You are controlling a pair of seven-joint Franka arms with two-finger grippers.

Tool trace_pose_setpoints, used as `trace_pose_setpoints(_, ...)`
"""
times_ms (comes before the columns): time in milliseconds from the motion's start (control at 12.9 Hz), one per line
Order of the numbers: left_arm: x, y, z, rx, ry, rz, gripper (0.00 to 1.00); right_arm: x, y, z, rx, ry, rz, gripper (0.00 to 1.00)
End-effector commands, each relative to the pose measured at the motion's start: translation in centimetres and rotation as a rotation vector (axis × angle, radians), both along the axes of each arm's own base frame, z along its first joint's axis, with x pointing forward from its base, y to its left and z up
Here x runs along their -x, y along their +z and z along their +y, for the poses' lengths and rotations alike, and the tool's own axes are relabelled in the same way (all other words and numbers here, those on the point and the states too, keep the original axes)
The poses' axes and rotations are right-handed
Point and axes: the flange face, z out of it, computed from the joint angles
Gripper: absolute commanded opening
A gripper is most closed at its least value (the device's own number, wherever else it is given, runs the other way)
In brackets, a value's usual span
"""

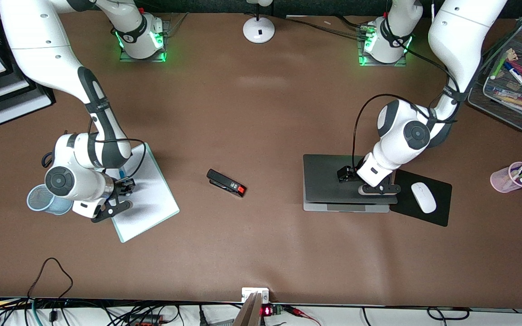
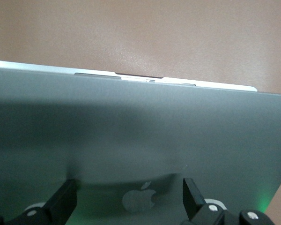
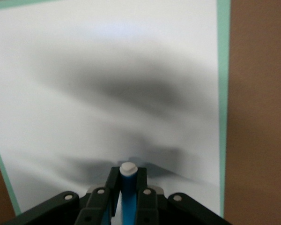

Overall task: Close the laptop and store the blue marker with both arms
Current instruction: 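Push the laptop lid shut with the left gripper while the right gripper lifts the marker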

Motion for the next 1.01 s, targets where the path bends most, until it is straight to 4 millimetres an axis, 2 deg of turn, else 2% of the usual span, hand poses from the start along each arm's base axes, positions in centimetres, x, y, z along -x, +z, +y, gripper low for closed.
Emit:
trace_pose_setpoints(0, -0.7, -1.0, 0.0, 0.015, 0.010, -0.018, 1.00, -1.0, 3.5, 0.0, 0.000, 0.001, -0.006, 0.02)
trace_pose_setpoints(155, -0.6, -1.8, 0.0, 0.013, 0.011, -0.007, 1.00, -1.8, 5.9, 0.1, 0.001, -0.003, 0.011, 0.01)
trace_pose_setpoints(387, -0.6, -2.0, 0.2, 0.013, 0.014, -0.004, 1.00, -2.5, 11.6, 0.0, 0.002, -0.006, 0.008, 0.01)
trace_pose_setpoints(464, -0.7, -1.5, 0.4, 0.011, 0.015, -0.010, 1.00, -2.6, 12.3, -0.2, 0.003, -0.009, 0.012, 0.01)
trace_pose_setpoints(619, -0.9, 0.4, 0.6, 0.008, 0.020, -0.033, 1.00, -2.7, 14.5, -0.5, 0.008, -0.003, -0.011, 0.01)
trace_pose_setpoints(773, -1.3, 2.6, 1.2, 0.002, 0.027, -0.055, 1.00, -2.5, 14.7, -1.0, 0.010, 0.004, 0.005, 0.01)
trace_pose_setpoints(928, -1.8, 6.6, 3.1, -0.013, 0.050, -0.075, 1.00, -2.3, 16.4, -2.1, 0.002, 0.054, -0.006, 0.01)
